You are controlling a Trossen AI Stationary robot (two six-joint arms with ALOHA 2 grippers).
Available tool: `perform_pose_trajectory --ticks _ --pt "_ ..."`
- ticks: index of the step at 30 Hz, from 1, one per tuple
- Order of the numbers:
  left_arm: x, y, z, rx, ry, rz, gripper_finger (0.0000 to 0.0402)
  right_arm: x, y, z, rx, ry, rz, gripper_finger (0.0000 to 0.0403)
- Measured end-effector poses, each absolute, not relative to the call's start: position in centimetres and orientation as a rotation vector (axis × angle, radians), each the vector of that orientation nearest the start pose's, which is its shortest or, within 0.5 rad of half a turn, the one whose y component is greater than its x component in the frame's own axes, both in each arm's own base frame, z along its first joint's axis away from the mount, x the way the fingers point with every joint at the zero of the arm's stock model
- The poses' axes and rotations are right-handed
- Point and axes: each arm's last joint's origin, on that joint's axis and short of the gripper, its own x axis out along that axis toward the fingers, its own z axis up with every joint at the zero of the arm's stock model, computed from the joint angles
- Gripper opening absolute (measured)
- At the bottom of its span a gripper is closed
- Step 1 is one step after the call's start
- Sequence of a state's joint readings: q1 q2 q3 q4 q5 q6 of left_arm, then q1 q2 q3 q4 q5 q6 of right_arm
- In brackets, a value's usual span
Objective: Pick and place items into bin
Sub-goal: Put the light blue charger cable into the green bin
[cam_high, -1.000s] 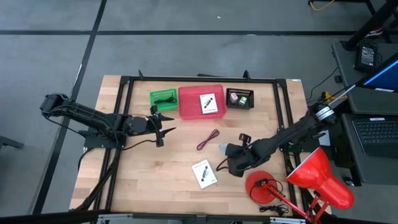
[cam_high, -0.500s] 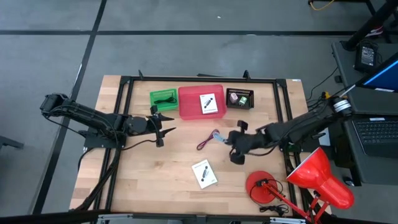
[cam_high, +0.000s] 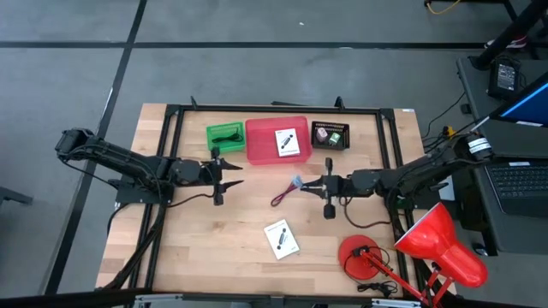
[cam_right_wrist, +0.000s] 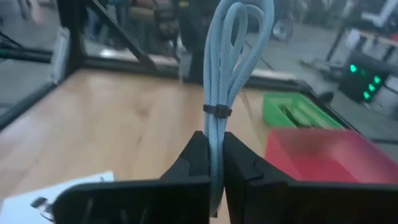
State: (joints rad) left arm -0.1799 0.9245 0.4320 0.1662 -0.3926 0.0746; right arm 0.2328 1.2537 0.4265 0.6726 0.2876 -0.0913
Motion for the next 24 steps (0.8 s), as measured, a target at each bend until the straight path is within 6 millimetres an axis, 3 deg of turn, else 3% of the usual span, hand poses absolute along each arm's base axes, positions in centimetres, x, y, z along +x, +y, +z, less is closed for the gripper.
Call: perform_pose_trajectory --ticks 8,16,24 --pt "19.6 -2.6 22.2 0.154 0.302 0.149 0.0184 22.9 4.6 19.6 -0.119 0.056 -0.031 0.0004" --pt "21.8 -3.1 21.6 0.191 0.221 0.11 0.0184 23.0 4.8 19.8 -0.144 0.016 0.02 0.0004" --pt "23.8 -3.5 21.4 0.191 0.072 0.098 0.0184 25.5 5.3 19.3 -0.172 0.037 0.016 0.0004"
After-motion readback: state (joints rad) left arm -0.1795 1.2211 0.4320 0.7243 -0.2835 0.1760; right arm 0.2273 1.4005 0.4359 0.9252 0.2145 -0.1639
